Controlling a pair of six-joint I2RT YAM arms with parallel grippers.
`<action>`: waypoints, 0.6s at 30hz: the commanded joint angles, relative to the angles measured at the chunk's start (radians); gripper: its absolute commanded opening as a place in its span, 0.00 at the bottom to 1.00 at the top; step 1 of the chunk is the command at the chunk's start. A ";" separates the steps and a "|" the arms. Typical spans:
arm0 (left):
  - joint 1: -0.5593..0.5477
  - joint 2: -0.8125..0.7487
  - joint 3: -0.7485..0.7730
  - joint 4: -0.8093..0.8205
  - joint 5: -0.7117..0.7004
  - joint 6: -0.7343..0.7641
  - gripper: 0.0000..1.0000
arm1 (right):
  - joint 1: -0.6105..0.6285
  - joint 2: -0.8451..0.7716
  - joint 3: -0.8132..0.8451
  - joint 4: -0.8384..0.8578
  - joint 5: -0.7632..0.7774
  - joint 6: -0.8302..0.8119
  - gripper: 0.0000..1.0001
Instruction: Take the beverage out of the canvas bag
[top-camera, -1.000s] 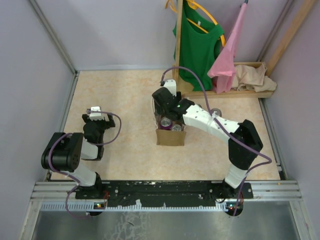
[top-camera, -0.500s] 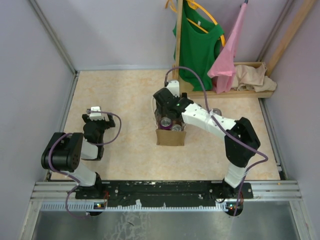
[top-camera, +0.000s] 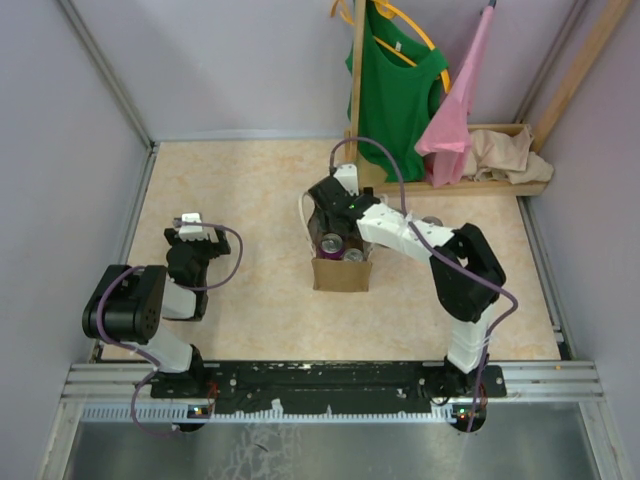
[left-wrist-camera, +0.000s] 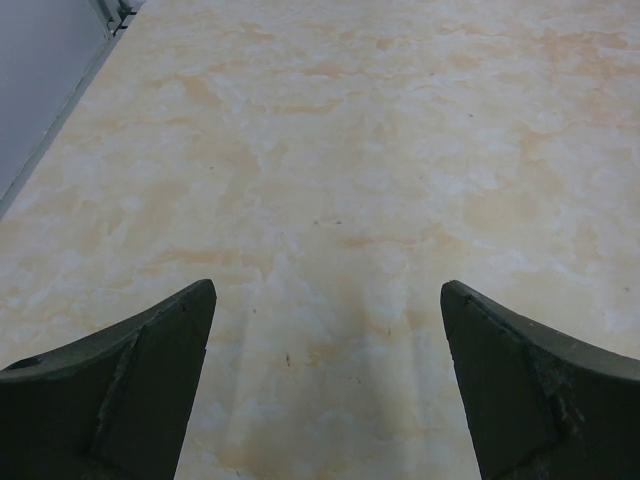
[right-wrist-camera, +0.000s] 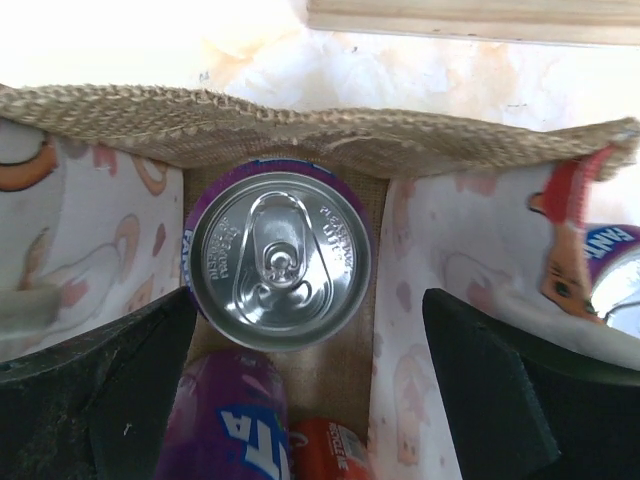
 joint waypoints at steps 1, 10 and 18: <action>-0.005 0.013 0.012 0.017 0.006 0.005 1.00 | -0.011 0.042 0.067 0.055 0.000 -0.030 0.94; -0.005 0.013 0.012 0.017 0.006 0.005 1.00 | -0.025 0.098 0.057 0.118 -0.016 -0.042 0.82; -0.005 0.012 0.012 0.017 0.006 0.005 1.00 | -0.039 0.142 0.061 0.147 -0.027 -0.045 0.68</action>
